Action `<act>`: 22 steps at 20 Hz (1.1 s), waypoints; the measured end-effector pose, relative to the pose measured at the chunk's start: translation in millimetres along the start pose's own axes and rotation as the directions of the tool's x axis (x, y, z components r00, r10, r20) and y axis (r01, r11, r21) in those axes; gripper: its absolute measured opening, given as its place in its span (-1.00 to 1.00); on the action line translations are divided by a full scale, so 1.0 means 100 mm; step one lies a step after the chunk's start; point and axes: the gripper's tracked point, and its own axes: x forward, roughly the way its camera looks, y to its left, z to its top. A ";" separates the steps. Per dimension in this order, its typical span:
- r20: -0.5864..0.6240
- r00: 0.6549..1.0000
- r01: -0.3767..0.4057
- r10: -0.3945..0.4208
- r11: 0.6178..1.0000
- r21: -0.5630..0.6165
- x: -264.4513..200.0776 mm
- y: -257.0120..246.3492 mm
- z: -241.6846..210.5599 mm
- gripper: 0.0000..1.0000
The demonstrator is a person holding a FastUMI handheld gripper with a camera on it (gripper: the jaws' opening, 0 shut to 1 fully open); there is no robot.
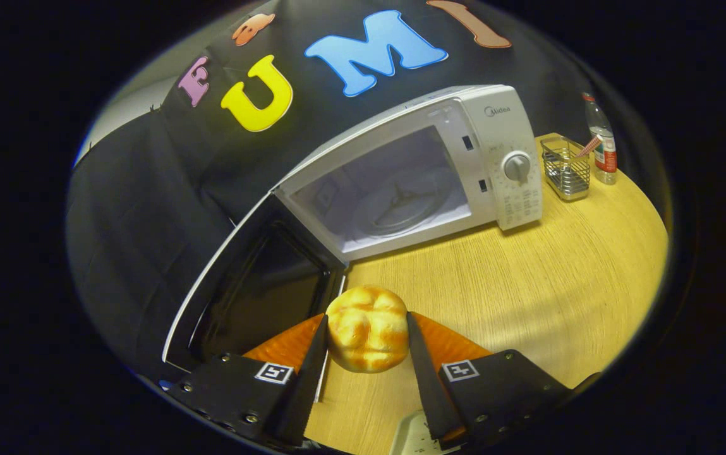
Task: Open the microwave, put the food inside, and close the microwave door.
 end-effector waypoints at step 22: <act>0.315 0.949 -0.037 -0.008 0.990 0.139 1.55 -0.25 0.98 0.41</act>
